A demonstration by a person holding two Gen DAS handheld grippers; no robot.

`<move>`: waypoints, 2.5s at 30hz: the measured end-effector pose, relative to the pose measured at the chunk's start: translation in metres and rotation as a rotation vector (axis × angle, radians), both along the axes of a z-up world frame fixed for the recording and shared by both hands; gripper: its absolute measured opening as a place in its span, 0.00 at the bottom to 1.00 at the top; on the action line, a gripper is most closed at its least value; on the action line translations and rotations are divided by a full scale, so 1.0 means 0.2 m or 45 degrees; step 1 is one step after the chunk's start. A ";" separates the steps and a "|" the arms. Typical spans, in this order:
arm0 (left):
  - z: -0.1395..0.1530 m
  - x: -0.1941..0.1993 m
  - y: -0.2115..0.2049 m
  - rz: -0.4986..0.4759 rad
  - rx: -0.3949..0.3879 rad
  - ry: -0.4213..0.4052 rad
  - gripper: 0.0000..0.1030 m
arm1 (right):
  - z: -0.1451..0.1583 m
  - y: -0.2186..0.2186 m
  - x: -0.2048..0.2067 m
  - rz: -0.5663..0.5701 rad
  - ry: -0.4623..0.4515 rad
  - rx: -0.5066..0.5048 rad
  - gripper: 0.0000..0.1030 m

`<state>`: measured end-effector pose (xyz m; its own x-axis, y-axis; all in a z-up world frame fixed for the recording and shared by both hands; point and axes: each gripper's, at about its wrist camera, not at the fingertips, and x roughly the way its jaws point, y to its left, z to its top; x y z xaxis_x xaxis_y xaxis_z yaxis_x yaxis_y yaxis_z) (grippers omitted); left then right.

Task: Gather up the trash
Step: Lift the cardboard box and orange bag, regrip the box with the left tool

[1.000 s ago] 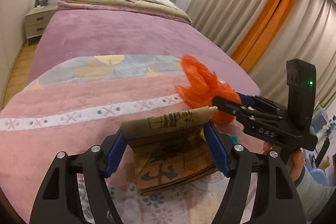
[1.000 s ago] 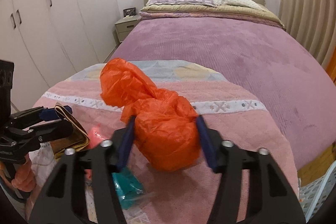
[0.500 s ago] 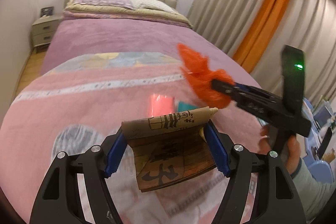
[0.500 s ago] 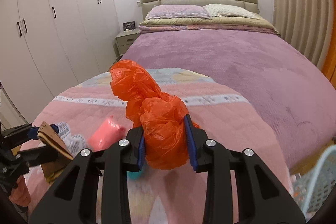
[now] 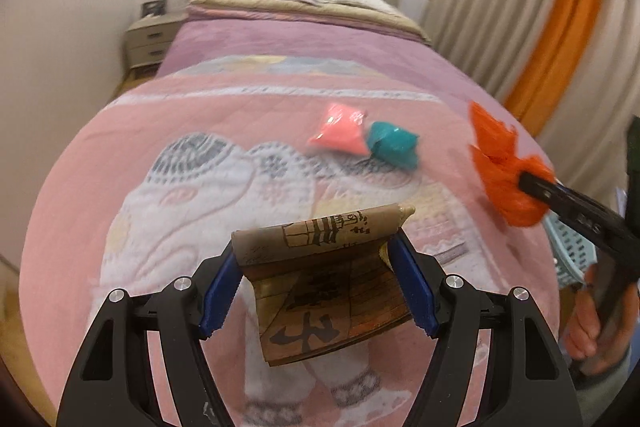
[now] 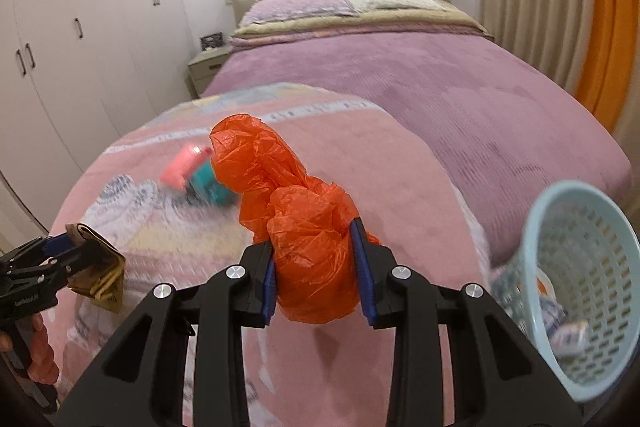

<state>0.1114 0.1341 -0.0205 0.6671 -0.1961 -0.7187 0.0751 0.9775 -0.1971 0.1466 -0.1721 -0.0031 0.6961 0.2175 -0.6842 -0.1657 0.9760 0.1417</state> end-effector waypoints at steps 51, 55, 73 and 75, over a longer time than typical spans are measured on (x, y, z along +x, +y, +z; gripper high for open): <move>-0.11 -0.33 -0.15 -0.585 -0.075 0.055 0.24 | 0.04 -0.02 -0.24 0.050 0.007 -0.006 0.29; -0.04 -0.37 -0.17 -0.458 -0.106 0.038 0.09 | 0.05 -0.01 -0.24 0.048 0.009 -0.009 0.29; 0.00 -0.27 -0.31 -0.083 0.015 -0.100 0.04 | -0.02 -0.13 -0.27 0.049 0.097 0.049 0.67; 0.00 -0.27 -0.31 -0.075 0.017 -0.105 0.04 | -0.03 -0.13 -0.27 0.053 0.095 0.049 0.69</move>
<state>0.0573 0.0717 -0.0209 0.7116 -0.2273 -0.6648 0.1479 0.9735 -0.1746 0.0918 -0.1978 -0.0097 0.6330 0.2726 -0.7246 -0.1938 0.9620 0.1926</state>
